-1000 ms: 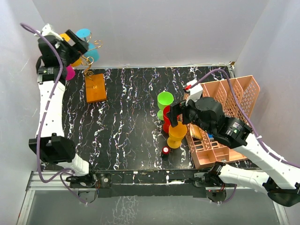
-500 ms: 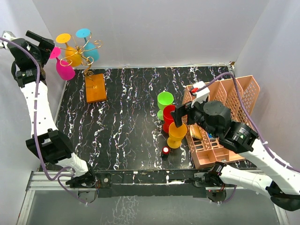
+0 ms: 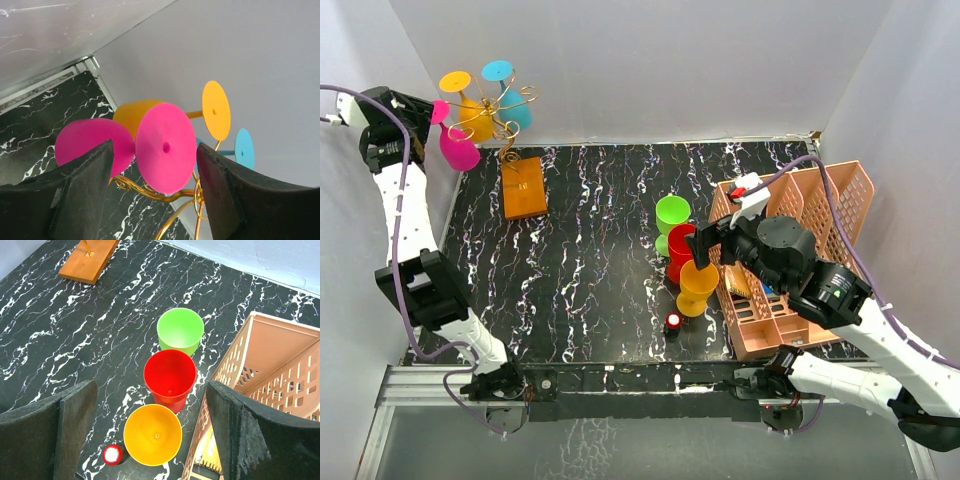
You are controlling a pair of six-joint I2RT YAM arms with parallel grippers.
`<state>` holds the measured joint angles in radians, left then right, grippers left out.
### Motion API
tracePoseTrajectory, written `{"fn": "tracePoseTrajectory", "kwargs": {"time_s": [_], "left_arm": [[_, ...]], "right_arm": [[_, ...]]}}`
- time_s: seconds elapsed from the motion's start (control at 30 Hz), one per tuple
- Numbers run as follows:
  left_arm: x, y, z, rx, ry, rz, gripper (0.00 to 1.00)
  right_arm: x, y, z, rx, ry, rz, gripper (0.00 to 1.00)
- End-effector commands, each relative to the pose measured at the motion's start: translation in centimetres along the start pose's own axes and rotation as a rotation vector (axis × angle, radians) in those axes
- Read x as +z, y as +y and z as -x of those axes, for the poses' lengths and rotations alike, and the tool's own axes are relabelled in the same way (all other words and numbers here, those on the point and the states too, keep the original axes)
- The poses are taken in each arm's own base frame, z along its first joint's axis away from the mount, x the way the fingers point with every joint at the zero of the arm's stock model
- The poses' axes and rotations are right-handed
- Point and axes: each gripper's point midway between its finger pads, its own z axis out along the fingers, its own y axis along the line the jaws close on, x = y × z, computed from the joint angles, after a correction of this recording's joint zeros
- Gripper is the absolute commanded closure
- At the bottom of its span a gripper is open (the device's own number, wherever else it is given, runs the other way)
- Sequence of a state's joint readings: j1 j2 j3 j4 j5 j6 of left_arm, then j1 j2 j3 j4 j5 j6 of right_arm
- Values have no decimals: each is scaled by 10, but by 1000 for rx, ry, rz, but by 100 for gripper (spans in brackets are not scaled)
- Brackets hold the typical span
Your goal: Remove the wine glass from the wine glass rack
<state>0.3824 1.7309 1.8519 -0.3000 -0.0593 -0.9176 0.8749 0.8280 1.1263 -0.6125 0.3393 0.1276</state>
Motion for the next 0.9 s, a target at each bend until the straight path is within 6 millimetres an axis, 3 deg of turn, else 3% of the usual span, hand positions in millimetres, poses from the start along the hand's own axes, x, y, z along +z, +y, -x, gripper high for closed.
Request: {"fn": "tracePoseTrajectory", "kwargs": {"time_s": [0.0,0.33,0.87], "left_arm": [[3,-6,13,-68,-47,18,38],[23,-4,10,-68,-31,41,46],[19,3,8,-16,-19,57,81]], "right_arm": [[-3,-3,18,15,-78,-9,1],[-4,-4,19,17,-83,-12,1],[-6,-4,22,21,-91,-9,1]]}}
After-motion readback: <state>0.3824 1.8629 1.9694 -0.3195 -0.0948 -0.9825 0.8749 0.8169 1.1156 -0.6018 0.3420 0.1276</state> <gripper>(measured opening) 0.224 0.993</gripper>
